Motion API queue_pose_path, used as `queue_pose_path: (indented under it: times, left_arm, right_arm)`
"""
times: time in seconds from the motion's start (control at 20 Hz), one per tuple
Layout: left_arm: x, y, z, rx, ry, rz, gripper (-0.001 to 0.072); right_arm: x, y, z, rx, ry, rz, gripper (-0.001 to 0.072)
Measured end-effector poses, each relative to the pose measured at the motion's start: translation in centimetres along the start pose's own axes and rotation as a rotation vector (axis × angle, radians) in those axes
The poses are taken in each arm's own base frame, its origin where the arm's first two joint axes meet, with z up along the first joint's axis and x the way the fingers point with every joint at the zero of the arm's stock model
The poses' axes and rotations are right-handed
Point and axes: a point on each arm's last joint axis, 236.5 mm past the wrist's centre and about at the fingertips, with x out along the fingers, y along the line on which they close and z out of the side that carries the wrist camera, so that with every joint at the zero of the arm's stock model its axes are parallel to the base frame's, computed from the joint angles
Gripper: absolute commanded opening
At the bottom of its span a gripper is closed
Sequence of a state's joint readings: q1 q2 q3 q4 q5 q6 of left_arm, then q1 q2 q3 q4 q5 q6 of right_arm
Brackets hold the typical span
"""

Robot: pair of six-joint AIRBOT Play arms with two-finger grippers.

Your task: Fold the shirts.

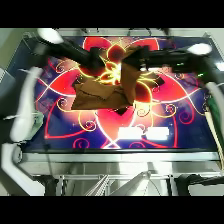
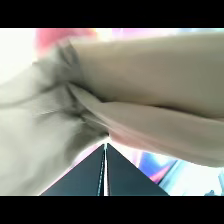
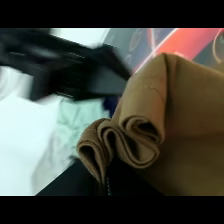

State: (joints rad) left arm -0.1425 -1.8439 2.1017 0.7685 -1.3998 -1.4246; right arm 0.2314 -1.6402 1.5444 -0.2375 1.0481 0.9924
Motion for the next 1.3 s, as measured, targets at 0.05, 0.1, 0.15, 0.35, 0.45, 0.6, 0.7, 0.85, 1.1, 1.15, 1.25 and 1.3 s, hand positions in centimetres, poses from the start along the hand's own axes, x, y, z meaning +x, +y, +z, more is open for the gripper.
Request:
queue_pose_path:
  times: [0.05, 0.1, 0.15, 0.35, 0.45, 0.6, 0.7, 0.85, 1.1, 1.15, 1.25, 1.3]
  left_arm:
    - [-4.5, 0.5, 1.2, -0.001, -0.068, 0.029, 0.0001]
    - [-8.0, 1.1, 1.8, -0.007, -0.123, 0.056, 0.0002]
    - [-11.2, 1.5, 2.0, -0.022, -0.175, 0.076, 0.0002]
    - [-18.1, 3.6, 0.8, -0.088, -0.295, 0.134, 0.0002]
    - [-19.3, 4.5, -0.3, -0.117, -0.313, 0.146, 0.0002]
    - [-19.0, 6.0, -2.3, -0.159, -0.296, 0.152, 0.0002]
    - [-18.4, 6.7, -3.5, -0.182, -0.281, 0.149, 0.0002]
    - [-17.4, 7.6, -5.3, -0.204, -0.253, 0.146, 0.0002]
    - [-16.4, 8.1, -7.0, -0.213, -0.235, 0.144, 0.0002]
    - [-16.1, 8.1, -7.2, -0.212, -0.231, 0.144, 0.0002]
    - [-15.6, 8.3, -7.4, -0.209, -0.226, 0.145, 0.0002]
    - [-15.2, 8.3, -7.5, -0.203, -0.222, 0.145, 0.0002]
  right_arm:
    - [2.8, -0.5, -0.7, -0.030, -0.011, -0.038, 0.0017]
    - [6.0, -1.1, -1.6, -0.057, -0.017, -0.074, 0.0018]
    - [8.9, -1.8, -2.9, -0.086, -0.007, -0.103, 0.0147]
    - [18.7, -0.5, -9.4, -0.176, 0.110, -0.051, 0.0702]
    - [20.4, 1.7, -11.5, -0.207, 0.173, 0.016, 0.0306]
    - [18.8, 3.1, -11.2, -0.240, 0.239, 0.071, 0.0016]
    - [15.8, 1.4, -9.3, -0.205, 0.272, 0.037, 0.0015]
    - [9.4, -4.3, -6.3, -0.095, 0.322, -0.116, 0.0017]
    - [-0.8, -14.9, -4.3, 0.174, 0.328, -0.361, 0.0642]
    - [-1.9, -16.8, -4.3, 0.231, 0.316, -0.393, 0.0642]
    - [-3.1, -20.3, -5.1, 0.328, 0.309, -0.439, 0.0642]
    - [-3.1, -21.8, -5.7, 0.368, 0.311, -0.450, 0.0642]
